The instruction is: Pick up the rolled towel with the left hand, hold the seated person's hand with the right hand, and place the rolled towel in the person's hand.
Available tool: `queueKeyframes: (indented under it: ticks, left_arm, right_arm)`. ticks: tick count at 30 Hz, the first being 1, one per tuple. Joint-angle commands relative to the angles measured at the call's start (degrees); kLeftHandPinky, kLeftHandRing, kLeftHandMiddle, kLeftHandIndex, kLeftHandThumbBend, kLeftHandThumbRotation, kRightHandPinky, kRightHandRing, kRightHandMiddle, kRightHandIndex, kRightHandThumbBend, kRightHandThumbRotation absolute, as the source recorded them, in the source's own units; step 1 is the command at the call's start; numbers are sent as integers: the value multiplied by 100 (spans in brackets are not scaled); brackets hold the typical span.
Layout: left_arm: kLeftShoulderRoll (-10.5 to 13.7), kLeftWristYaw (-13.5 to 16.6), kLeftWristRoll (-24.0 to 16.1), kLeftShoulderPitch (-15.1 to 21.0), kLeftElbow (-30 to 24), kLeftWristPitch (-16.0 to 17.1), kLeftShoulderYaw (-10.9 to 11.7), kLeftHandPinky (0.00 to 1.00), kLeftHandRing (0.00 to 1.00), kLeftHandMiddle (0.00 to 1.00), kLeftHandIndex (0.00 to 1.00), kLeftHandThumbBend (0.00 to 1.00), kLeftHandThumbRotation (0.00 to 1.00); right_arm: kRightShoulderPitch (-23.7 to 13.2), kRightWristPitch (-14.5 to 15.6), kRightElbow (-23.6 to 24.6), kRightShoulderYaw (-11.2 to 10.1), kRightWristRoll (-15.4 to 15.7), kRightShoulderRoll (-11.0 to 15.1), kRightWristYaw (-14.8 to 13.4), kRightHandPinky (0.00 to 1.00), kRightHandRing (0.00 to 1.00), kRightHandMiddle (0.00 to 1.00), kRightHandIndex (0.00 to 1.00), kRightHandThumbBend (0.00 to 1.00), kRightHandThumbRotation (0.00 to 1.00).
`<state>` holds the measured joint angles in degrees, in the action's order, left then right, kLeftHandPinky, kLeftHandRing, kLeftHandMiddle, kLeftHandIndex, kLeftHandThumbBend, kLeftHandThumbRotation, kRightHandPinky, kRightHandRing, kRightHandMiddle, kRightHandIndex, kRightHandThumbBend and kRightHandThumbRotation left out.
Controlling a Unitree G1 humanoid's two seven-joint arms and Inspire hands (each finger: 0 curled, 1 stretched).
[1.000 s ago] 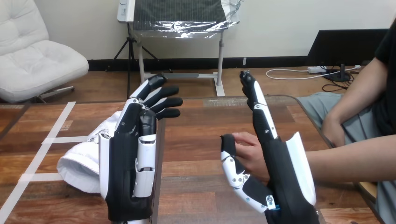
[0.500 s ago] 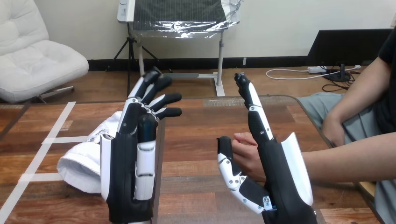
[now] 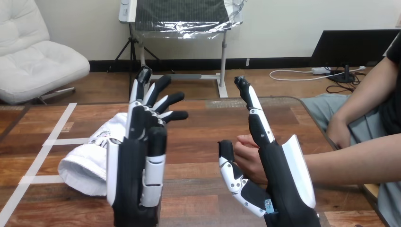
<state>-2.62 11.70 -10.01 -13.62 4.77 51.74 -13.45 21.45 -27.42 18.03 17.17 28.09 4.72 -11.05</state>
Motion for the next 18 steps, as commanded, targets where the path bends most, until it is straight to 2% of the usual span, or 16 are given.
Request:
queueKeyframes:
  ticks: [1,3,5,8,9,11,12,14,15,17,18]
  left_arm:
    - [-125,-29,-229,-335,-237,-248,-41,68,81,90,98,63,96]
    - [-95,-51,-269,-355,-313,-344,-27,69,81,90,98,63,93]
    - [-57,-78,-301,-370,-388,-442,-16,72,83,90,98,61,82]
    - [-48,66,-755,-391,-536,-629,149,74,84,90,98,61,68]
    - [-18,170,-1080,-381,-614,-724,255,75,85,90,98,61,64]
    - [17,295,-1445,-366,-700,-838,361,77,86,91,98,63,55]
    - [63,497,-1904,-331,-785,-949,483,78,87,92,97,64,51]
    - [107,742,-2420,-292,-877,-1076,603,78,88,92,96,66,40]
    - [147,904,-2775,-261,-952,-1229,678,79,88,92,96,67,38]
    - [183,1077,-3124,-230,-1023,-1404,732,79,88,93,95,70,34]
    - [223,1198,-3443,-210,-1105,-1618,774,79,89,93,95,71,33]
  right_arm:
    - [-310,22,208,-87,29,-37,32,100,100,100,100,0,0]
    - [-307,32,218,-95,41,-32,50,100,100,100,100,0,0]
    - [-305,45,229,-103,55,-27,67,100,100,100,100,0,0]
    - [-301,47,231,-110,60,-26,77,100,100,100,100,0,0]
    - [-305,39,226,-112,54,-21,81,100,100,100,100,0,0]
    - [-313,29,218,-116,44,-15,87,100,100,100,100,0,0]
    - [-316,20,210,-116,32,-12,93,100,100,100,100,0,0]
    - [-318,9,201,-118,18,-10,101,100,100,100,100,0,0]
    - [-321,-4,190,-121,24,-3,100,100,100,100,100,0,0]
    - [-328,-18,178,-128,32,6,101,100,100,100,100,0,0]
    - [-332,-24,172,-134,55,10,91,100,100,100,100,0,0]
